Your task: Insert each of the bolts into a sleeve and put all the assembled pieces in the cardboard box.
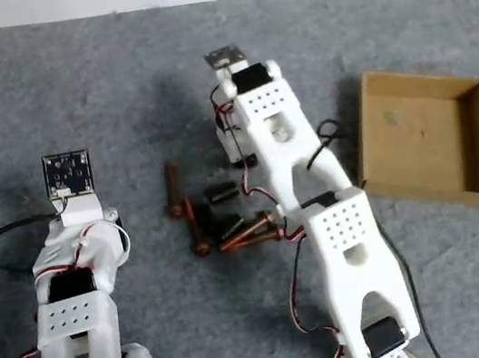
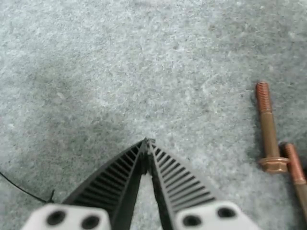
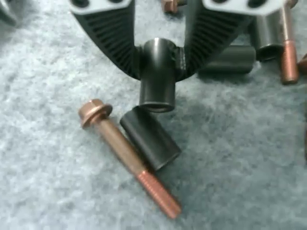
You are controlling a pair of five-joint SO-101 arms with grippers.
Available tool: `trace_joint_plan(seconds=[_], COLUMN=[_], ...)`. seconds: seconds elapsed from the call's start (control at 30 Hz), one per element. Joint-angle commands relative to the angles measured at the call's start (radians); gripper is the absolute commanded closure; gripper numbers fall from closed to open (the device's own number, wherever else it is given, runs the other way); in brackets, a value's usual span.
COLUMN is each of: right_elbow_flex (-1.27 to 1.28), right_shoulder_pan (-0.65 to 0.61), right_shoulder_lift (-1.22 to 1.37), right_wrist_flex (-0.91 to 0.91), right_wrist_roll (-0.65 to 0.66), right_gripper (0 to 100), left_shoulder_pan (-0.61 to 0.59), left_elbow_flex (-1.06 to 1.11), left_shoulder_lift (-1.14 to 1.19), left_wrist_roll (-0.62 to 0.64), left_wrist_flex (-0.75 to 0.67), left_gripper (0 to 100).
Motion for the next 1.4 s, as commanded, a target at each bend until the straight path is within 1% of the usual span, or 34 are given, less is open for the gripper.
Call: trace_joint_plan(seconds=[0.0,0.17,0.4,0.67,0.83,0.93,1.0,1.1,1.37], right_elbow_flex=[-0.019,-0.018,-0.012,-0.007,0.094,0.193,0.291,0.518,1.294], right_shoulder_pan=[0.012,0.019,0.065,0.062,0.062,0.061,0.061,0.061,0.061], right_shoulder_lift=[-0.11,-0.193,-0.302,-0.383,-0.453,-0.521,-0.578,-0.688,-1.092], right_wrist_flex=[0.027,0.073,0.096,0.134,0.128,0.094,0.042,-0.094,-0.684], right_wrist_roll=[-0.009,-0.009,-0.009,-0.009,-0.009,-0.009,-0.009,-0.009,-0.005], right_gripper=[99.4,99.4,99.4,99.4,99.4,99.4,99.4,99.4,99.4], left_shoulder_pan=[-0.01,-0.01,-0.008,-0.008,-0.008,-0.008,-0.008,-0.008,-0.008], left_elbow_flex=[-0.007,-0.007,-0.007,-0.007,-0.007,-0.007,-0.007,-0.007,-0.005], left_shoulder_lift=[-0.024,-0.024,-0.024,-0.024,-0.024,-0.024,-0.024,-0.024,-0.024], left_wrist_roll=[0.006,0.006,0.006,0.006,0.006,0.006,0.006,0.006,0.006], left_wrist_flex=[-0.018,-0.018,-0.018,-0.018,-0.018,-0.018,-0.018,-0.018,-0.018], left_gripper=[99,99,99,99,99,99,99,99,99])
